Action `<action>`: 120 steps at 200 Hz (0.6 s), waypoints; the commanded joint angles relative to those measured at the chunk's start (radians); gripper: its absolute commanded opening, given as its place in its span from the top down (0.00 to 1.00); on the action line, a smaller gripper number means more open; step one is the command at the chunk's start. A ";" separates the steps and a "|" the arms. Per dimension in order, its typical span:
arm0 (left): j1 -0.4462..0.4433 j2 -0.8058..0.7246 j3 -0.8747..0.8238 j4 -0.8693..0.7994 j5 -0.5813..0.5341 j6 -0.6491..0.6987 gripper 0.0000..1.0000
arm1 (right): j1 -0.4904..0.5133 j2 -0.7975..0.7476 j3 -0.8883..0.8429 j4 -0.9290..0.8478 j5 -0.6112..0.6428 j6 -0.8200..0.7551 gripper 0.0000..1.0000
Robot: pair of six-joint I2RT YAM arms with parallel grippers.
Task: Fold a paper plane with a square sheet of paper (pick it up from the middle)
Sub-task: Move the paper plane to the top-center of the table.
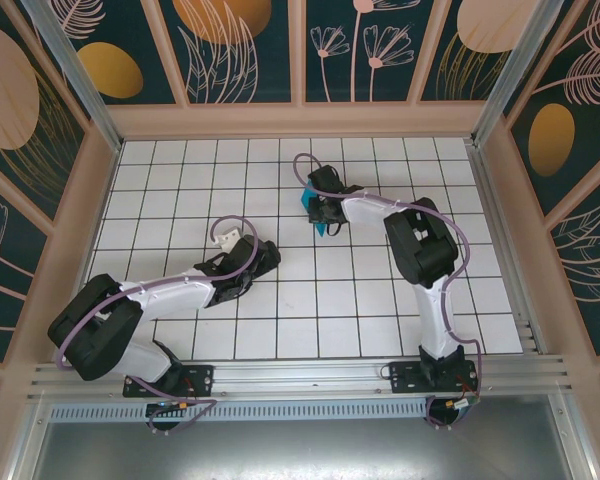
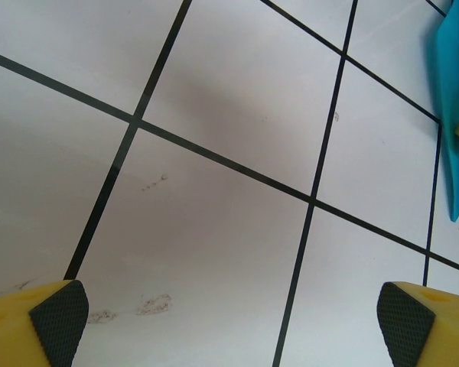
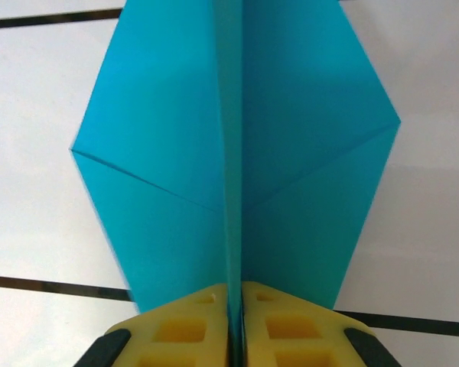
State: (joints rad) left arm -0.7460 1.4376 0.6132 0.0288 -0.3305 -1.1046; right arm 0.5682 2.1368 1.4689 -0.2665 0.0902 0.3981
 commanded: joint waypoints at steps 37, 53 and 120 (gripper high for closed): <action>0.009 -0.002 -0.006 -0.013 -0.013 0.008 0.01 | 0.004 0.063 -0.001 -0.042 0.031 0.038 0.84; 0.011 -0.008 -0.006 -0.019 -0.018 0.006 0.02 | 0.009 0.066 -0.015 -0.040 0.038 0.054 0.84; 0.080 -0.094 0.088 -0.109 -0.092 0.086 0.01 | 0.031 -0.134 0.098 -0.117 0.074 0.071 0.63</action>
State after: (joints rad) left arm -0.6998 1.3918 0.6292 -0.0166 -0.3542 -1.0813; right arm 0.5934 2.1368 1.5005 -0.3054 0.1329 0.4541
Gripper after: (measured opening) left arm 0.985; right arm 0.324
